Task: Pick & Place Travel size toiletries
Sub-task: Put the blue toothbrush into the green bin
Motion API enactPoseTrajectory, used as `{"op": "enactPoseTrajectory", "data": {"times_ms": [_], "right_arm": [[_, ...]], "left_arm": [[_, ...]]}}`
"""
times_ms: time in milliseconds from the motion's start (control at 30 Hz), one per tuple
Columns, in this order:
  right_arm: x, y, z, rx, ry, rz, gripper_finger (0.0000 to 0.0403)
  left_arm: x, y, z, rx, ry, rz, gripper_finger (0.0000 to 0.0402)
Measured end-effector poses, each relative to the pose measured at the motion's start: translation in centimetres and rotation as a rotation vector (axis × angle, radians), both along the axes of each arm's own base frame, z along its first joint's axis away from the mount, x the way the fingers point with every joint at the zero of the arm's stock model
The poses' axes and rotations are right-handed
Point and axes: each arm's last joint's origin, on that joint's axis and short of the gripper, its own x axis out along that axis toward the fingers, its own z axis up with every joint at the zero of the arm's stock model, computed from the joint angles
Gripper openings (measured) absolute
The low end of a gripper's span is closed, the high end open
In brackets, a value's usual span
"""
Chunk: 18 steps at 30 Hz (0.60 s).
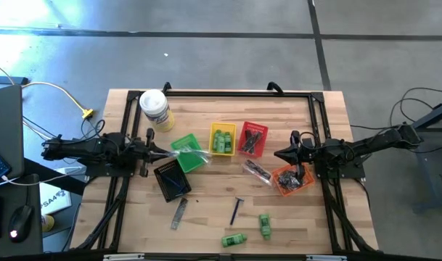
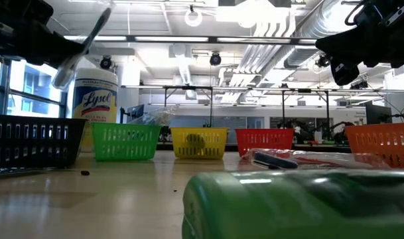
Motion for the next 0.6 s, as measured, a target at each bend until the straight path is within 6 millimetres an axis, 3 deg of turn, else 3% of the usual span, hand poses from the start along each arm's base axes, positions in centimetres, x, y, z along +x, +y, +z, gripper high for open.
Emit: {"op": "enactPoseTrajectory", "data": {"times_ms": [367,600], "right_arm": [[0.0,0.01,0.0,0.0,0.0,0.002,0.0004],[-0.01,0.0,0.12,0.002,-0.013,0.002,0.0004]], "left_arm": [[-0.01,0.0,0.1,-0.021,-0.01,0.001,0.002],[0.05,0.26,0.58,-0.055,-0.058,0.091,0.002]]}}
